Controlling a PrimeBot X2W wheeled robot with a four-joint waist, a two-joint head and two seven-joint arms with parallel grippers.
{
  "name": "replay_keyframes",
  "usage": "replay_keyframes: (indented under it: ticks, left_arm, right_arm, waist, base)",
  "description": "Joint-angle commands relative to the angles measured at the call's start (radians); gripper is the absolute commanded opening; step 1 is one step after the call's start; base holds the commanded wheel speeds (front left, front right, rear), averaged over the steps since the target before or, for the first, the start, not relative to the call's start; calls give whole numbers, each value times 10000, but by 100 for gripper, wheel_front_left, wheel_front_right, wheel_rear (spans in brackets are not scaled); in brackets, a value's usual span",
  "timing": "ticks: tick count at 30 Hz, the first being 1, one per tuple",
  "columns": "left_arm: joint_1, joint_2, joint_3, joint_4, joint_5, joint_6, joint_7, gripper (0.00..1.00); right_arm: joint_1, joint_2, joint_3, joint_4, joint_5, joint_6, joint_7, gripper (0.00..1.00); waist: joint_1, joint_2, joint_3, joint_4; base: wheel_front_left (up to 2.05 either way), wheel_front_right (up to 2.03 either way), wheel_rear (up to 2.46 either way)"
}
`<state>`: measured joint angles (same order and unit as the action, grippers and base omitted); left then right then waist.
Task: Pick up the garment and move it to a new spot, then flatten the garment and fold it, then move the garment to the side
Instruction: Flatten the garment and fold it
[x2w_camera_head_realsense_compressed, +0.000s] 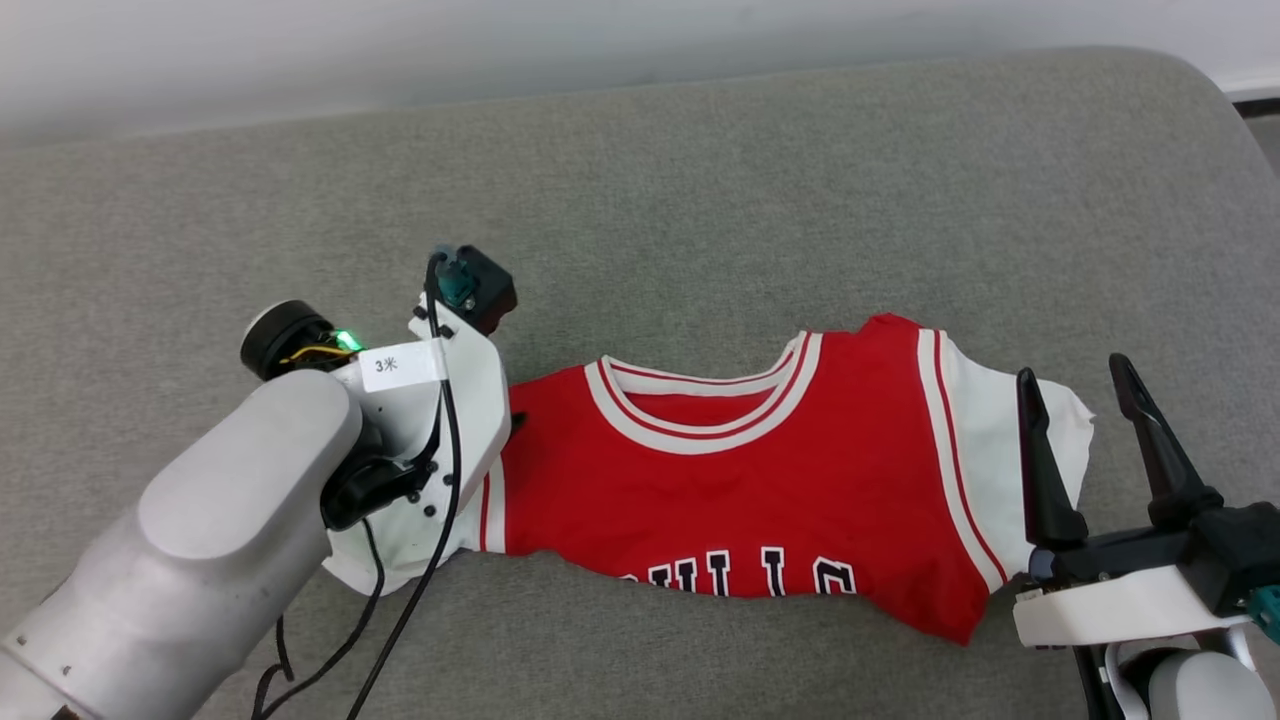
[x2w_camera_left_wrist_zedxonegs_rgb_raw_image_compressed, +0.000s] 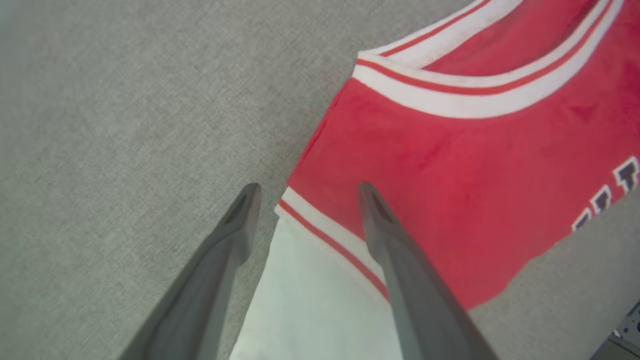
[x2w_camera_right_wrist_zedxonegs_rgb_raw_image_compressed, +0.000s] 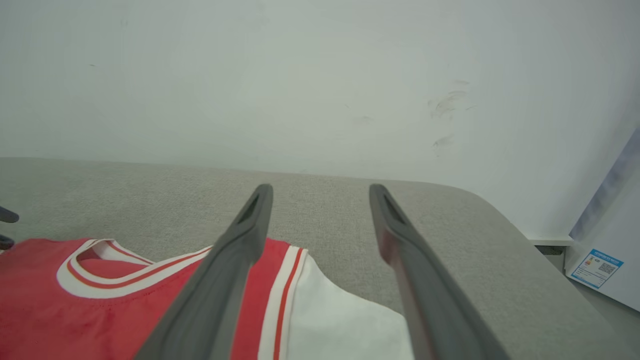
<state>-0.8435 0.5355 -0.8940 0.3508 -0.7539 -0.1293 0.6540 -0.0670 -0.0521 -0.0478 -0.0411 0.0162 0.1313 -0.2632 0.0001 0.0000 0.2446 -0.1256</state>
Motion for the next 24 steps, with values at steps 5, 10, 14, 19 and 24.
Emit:
replay_keyframes:
  ticks: [5, 10, 14, 19, 24]
  left_arm:
    - [-288, 154, -921, 832, -373, 1, -73, 100]
    - [-182, 205, -1962, 1494, -813, 3, -70, 100]
    - [-345, 313, -2679, 1607, -897, 1, -549, 4]
    - [-1000, 488, -2839, 1307, -872, 4, -1893, 0]
    - [-1302, 825, -2634, 777, -579, 63, -3055, 0]
  right_arm:
    - [-264, 30, 62, -77, -31, -11, -22, 100]
    - [-333, 31, 64, -96, -32, -11, -22, 100]
    - [-371, 32, -20, -93, -91, -11, -22, 100]
    - [-245, 32, -44, -34, -160, -11, -22, 100]
    - [43, 32, -158, 36, -194, -11, -22, 100]
  waist:
    - [-1, 0, 363, -288]
    - [-1, 0, 505, -350]
    - [-1, 0, 476, -303]
    - [-1, 0, 188, -105]
    - [-1, 0, -205, 162]
  base:
    - [0, 0, 0]
    - [0, 0, 0]
    - [0, 0, 0]
    - [0, 0, 0]
    - [0, 0, 0]
